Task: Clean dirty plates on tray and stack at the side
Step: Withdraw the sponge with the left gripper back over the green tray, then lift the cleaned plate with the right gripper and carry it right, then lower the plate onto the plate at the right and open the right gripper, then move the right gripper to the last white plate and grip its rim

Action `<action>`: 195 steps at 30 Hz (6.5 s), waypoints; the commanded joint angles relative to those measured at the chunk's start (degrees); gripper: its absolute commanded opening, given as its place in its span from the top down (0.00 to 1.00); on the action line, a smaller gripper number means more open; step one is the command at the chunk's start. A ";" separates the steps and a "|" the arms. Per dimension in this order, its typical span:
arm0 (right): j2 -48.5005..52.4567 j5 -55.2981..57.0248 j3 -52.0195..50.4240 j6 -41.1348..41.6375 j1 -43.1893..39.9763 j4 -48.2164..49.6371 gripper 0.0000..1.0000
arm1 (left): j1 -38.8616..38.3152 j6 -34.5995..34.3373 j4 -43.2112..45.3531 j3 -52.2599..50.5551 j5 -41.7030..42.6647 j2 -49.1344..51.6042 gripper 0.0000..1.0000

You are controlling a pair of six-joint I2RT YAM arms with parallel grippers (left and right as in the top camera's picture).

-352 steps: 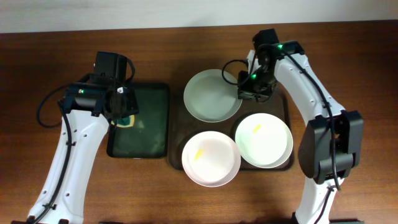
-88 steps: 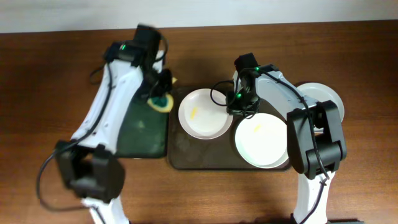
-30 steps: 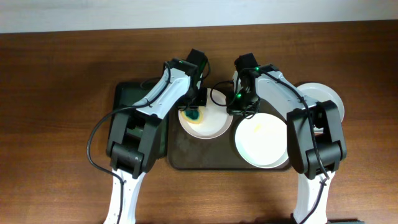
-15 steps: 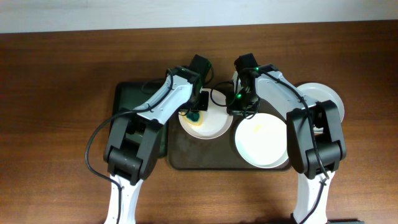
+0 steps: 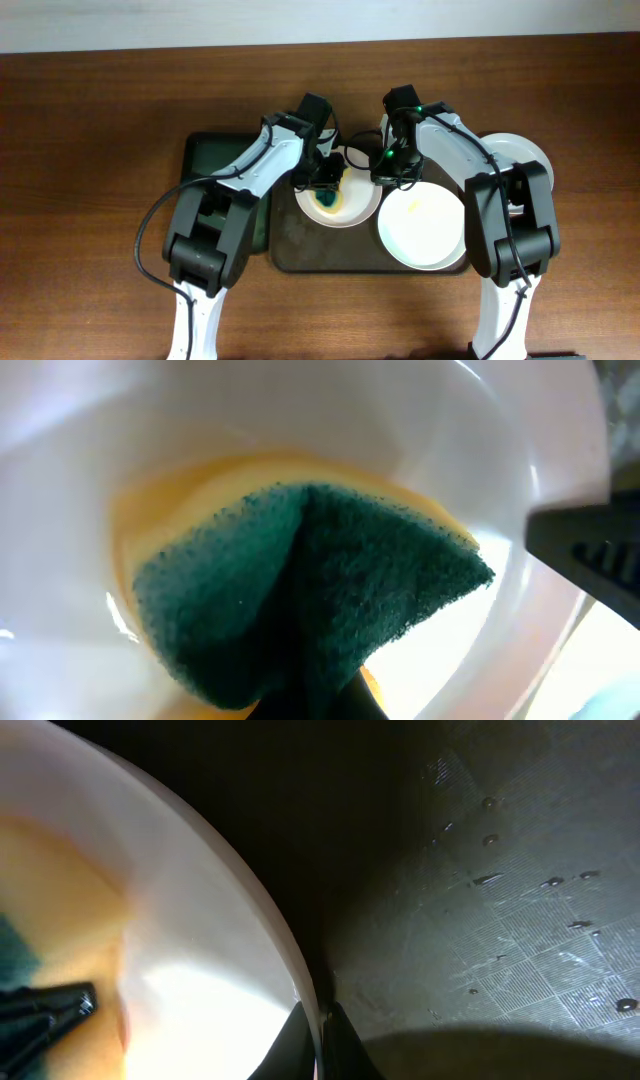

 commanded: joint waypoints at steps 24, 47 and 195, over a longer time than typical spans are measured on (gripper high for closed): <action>0.44 -1.64 -0.37 0.39 0.85 1.27 0.63 | 19.67 -2.34 -30.32 4.98 -37.70 -26.45 1.00; -0.33 4.39 27.28 3.48 7.13 -13.11 0.96 | 19.89 -7.34 -28.04 -4.48 -40.37 -47.76 1.00; -19.43 2.38 -22.03 -9.20 -2.23 10.40 0.96 | 19.89 -4.85 -13.97 -16.68 -28.50 -47.76 1.00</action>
